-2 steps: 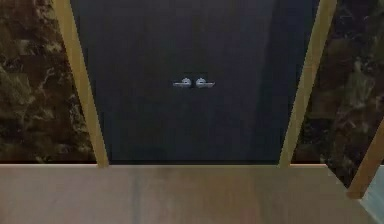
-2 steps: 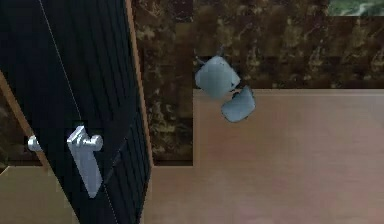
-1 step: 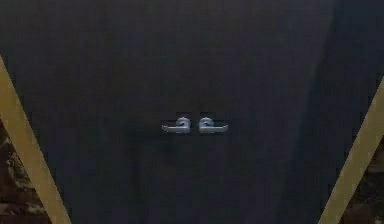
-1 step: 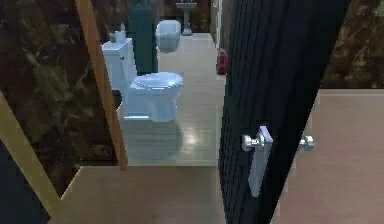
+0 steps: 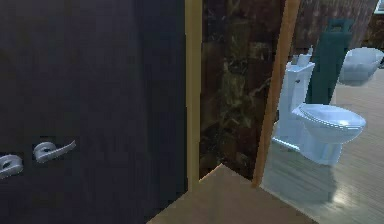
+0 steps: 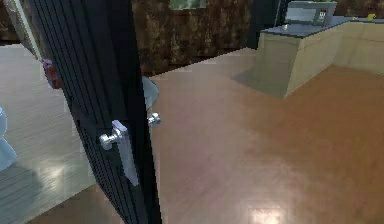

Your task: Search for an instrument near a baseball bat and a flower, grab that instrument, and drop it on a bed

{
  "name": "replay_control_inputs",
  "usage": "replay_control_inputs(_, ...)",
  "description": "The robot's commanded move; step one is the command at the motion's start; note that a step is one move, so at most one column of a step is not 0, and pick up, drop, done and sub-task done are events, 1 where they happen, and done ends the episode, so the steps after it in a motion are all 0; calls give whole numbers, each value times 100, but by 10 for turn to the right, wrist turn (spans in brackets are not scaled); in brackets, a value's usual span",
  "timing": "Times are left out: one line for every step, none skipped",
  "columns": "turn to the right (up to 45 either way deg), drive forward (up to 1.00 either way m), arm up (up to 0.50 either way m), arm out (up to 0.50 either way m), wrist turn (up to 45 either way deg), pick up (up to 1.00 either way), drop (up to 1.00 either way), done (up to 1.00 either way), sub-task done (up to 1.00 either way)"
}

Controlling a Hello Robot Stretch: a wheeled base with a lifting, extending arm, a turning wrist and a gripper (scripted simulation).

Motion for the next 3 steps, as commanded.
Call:
replay_control_inputs(60,0,0,0,0,0,0,0,0)
replay_control_inputs(0,40,0,0,0,0,0,0,0)
replay_control_inputs(450,0,0,0,0,0,0,0,0)
